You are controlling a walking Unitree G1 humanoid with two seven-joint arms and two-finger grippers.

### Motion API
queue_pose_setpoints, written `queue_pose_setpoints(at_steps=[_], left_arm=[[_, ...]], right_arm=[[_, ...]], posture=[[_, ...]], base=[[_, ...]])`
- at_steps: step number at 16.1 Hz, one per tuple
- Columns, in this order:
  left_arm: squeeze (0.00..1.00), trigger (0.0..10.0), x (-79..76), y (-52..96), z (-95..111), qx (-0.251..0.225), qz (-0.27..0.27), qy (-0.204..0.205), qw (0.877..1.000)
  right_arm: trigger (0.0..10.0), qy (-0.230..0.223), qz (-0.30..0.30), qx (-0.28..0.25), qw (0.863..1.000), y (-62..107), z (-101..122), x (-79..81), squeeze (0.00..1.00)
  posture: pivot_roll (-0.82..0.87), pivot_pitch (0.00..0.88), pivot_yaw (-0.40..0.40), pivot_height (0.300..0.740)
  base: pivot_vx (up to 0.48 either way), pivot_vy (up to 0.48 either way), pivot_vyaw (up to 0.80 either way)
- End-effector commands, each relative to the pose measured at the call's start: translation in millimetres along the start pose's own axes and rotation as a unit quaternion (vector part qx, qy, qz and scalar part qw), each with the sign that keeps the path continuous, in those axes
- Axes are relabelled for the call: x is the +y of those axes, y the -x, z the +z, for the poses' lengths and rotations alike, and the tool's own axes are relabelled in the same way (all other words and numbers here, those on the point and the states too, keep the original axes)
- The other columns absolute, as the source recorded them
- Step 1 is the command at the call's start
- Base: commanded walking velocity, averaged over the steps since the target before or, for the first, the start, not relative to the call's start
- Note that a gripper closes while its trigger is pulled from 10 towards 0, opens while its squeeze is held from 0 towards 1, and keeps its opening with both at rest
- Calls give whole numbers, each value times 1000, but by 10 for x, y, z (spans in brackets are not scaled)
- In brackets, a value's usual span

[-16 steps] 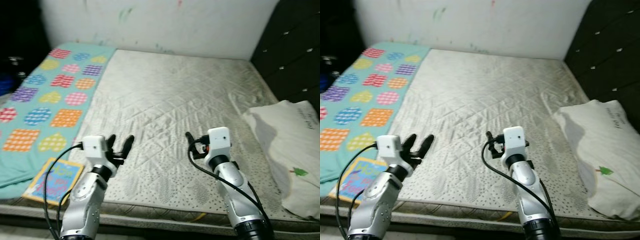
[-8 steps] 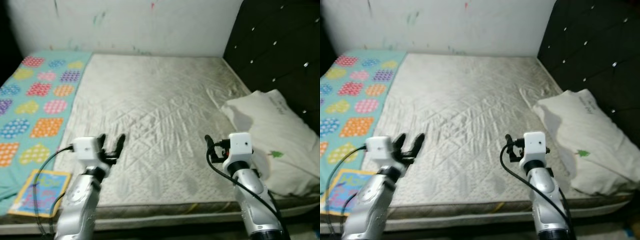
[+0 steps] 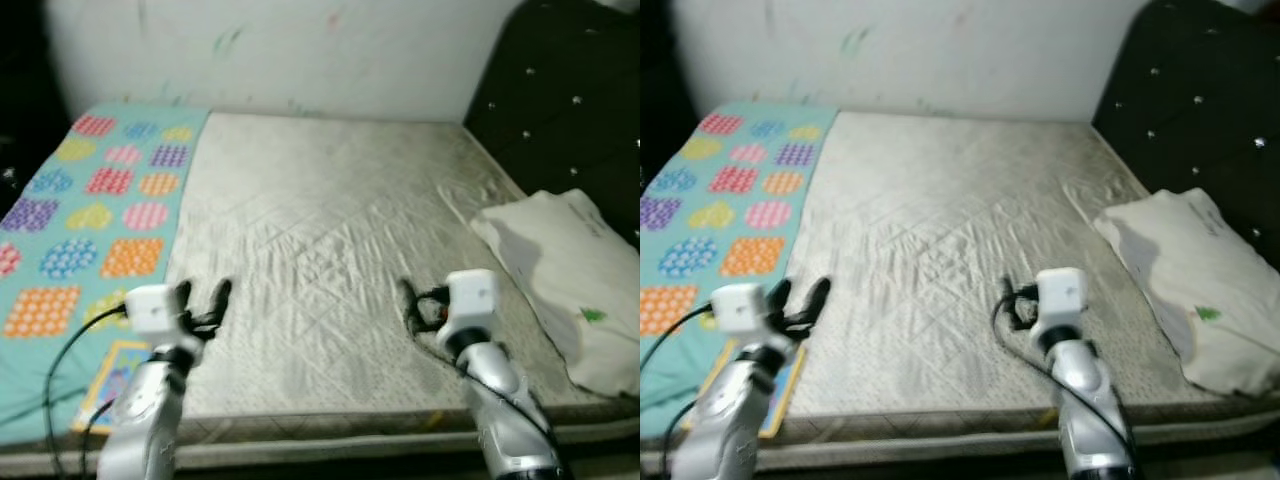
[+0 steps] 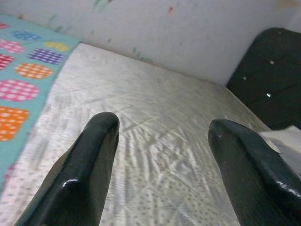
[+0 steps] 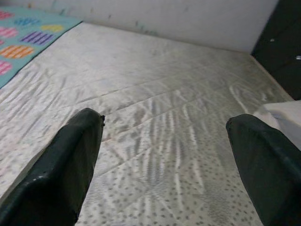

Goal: Clean up the room

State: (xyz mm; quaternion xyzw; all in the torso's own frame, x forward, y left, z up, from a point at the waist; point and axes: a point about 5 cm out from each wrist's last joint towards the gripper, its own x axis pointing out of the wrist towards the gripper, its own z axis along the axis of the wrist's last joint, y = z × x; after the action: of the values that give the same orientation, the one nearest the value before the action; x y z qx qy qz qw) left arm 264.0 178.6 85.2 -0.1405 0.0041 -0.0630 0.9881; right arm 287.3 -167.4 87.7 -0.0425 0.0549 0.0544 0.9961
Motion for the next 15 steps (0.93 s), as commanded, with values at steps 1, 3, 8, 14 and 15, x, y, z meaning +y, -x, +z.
queue_pose_setpoints(at_steps=[1,3,8,14,15], left_arm=[[0,10000,-86,-41,11,-4,-13,5,1000],[0,10000,-86,-44,10,-4,-11,7,1000],[0,10000,-81,-51,6,-3,-9,7,1000],[0,10000,-65,-51,4,-12,-4,-7,1000],[0,10000,-65,-51,4,-12,-4,-7,1000]], right_arm=[[10000,2,-10,-5,1000,-5,43,-82,0],[10000,1,-7,-4,1000,-7,41,-70,0],[10000,7,3,1,1000,-13,22,-46,0],[10000,10,15,3,1000,-18,15,-13,0],[10000,10,15,3,1000,-19,15,-12,0]], posture=[[-59,0,-27,740],[-53,0,-31,740],[-52,0,-32,740],[-53,0,-32,740],[-53,0,-32,740]], base=[[0,480,0],[0,480,0],[0,480,0],[0,320,0],[0,0,0]])
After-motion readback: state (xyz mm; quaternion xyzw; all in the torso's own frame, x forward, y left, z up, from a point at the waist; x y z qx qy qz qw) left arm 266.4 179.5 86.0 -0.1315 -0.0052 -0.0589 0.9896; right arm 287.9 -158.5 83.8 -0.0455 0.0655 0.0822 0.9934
